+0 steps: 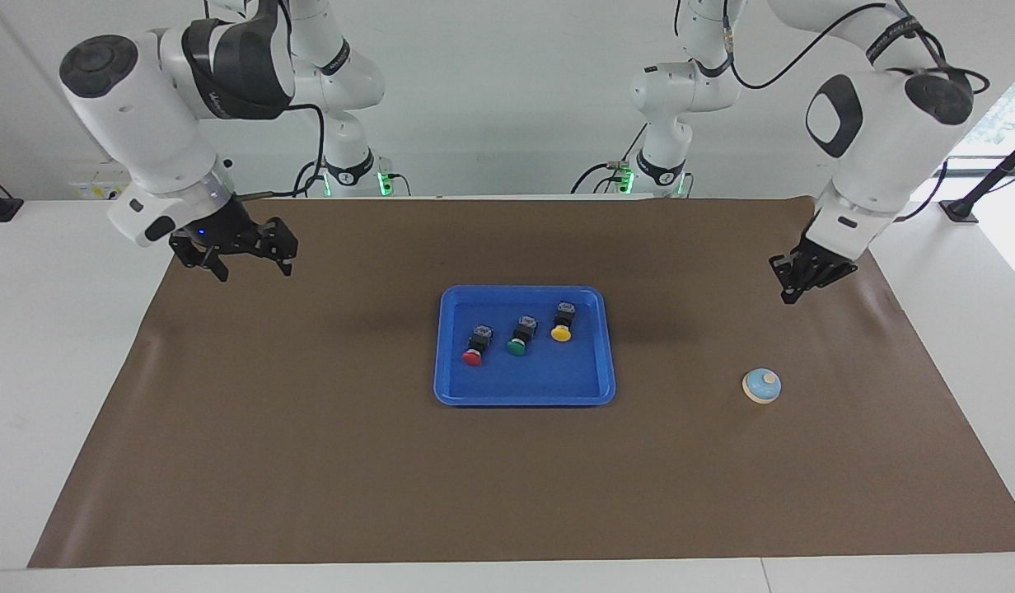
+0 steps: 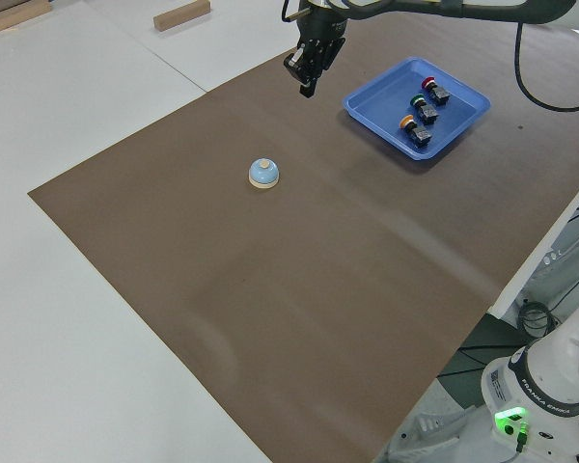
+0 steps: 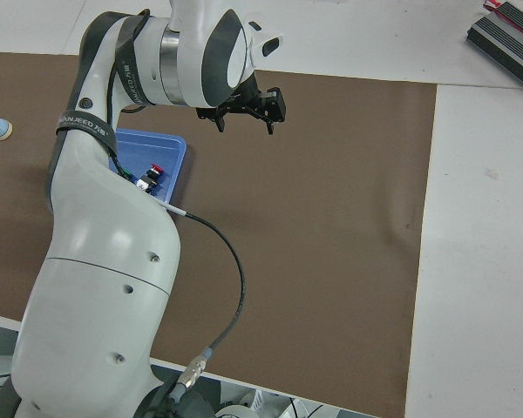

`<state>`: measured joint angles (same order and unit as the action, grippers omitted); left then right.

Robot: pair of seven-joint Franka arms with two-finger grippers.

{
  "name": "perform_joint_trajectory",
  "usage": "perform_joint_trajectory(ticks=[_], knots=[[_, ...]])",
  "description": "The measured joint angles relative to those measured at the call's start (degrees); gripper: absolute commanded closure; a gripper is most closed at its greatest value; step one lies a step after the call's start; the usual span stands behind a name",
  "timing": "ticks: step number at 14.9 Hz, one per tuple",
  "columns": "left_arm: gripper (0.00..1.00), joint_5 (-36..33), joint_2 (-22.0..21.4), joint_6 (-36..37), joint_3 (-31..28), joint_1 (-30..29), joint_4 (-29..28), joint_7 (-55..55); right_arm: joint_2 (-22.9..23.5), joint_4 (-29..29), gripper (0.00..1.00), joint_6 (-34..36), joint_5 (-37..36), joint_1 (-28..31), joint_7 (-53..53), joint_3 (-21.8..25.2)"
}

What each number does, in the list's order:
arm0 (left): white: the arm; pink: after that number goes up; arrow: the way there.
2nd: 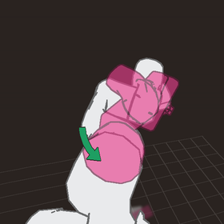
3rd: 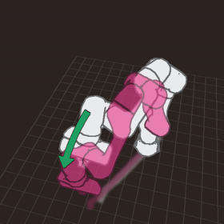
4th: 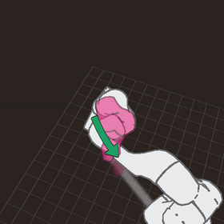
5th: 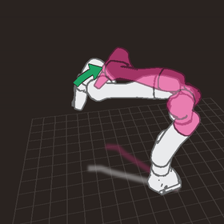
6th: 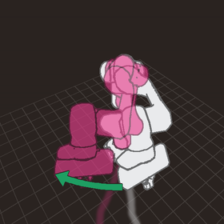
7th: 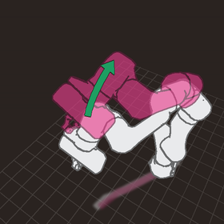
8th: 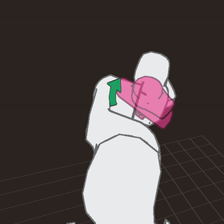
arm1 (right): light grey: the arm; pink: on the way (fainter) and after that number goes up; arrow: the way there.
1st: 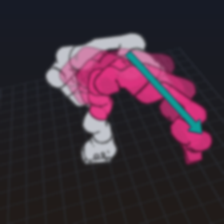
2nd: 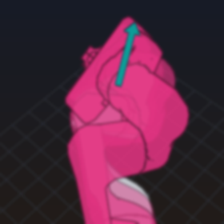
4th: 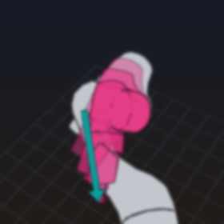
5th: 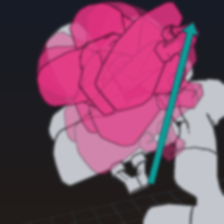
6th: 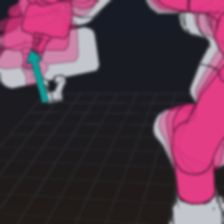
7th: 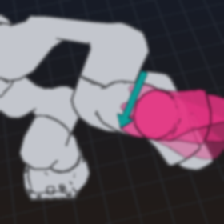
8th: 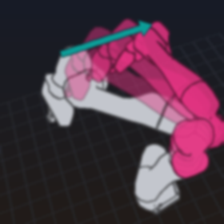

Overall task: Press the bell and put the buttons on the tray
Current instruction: 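Withdraw the right gripper to rest while the left gripper reaches the bell, then press down on the silver bell again with the left gripper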

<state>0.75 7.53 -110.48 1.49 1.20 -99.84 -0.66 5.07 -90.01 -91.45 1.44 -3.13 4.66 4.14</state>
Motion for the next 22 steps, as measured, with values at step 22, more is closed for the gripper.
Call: perform_joint_trajectory(ticks=[22], knots=[[1.00, -0.01, 14.39, -11.69, -0.78, -2.46, 1.19, 0.80, -7.41, -3.63, 0.00, 4.50, -3.97, 3.70, 0.02, -3.38]])
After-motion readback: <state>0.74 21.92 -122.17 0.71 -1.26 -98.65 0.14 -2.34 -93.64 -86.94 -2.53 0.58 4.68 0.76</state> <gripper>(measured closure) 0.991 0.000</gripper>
